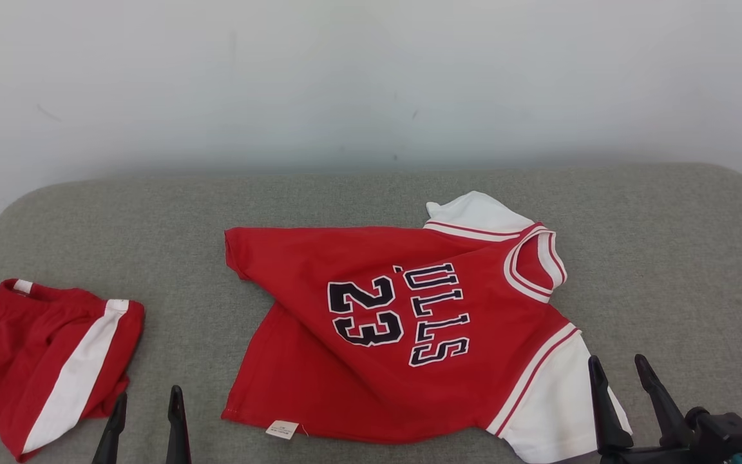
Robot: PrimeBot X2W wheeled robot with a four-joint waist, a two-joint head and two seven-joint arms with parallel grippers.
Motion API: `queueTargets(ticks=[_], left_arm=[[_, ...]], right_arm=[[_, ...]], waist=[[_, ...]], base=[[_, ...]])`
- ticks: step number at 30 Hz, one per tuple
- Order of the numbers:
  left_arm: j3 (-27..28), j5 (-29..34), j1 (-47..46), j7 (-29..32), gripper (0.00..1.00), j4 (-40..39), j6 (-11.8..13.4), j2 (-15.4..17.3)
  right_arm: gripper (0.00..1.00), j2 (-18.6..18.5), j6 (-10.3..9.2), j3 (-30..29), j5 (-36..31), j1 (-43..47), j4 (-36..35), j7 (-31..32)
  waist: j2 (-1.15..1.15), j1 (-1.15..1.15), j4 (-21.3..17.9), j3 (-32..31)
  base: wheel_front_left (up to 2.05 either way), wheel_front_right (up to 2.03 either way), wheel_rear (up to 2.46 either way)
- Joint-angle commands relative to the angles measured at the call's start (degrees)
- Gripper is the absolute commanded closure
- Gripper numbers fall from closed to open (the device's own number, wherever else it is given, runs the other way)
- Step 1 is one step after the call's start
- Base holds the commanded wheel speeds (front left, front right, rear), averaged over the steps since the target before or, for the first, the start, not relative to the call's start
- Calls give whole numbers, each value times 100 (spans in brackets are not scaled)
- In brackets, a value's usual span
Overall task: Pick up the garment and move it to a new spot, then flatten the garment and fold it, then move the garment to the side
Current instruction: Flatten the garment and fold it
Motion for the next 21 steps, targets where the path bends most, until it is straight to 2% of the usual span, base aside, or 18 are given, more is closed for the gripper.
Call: queueTargets(ticks=[1,21], left_arm=[[41,31,62,-18,0,17,-29,-45],[440,370,-67,-19,0,364,-207,-232]], right_arm=[[0,10,-12,-12,-41,96,-47,-2],[0,238,-12,-76,-361,454,-755,166]], waist=[[0,1,2,-2],[0,1,-62,-51]], base=[[0,0,0],[0,0,0]])
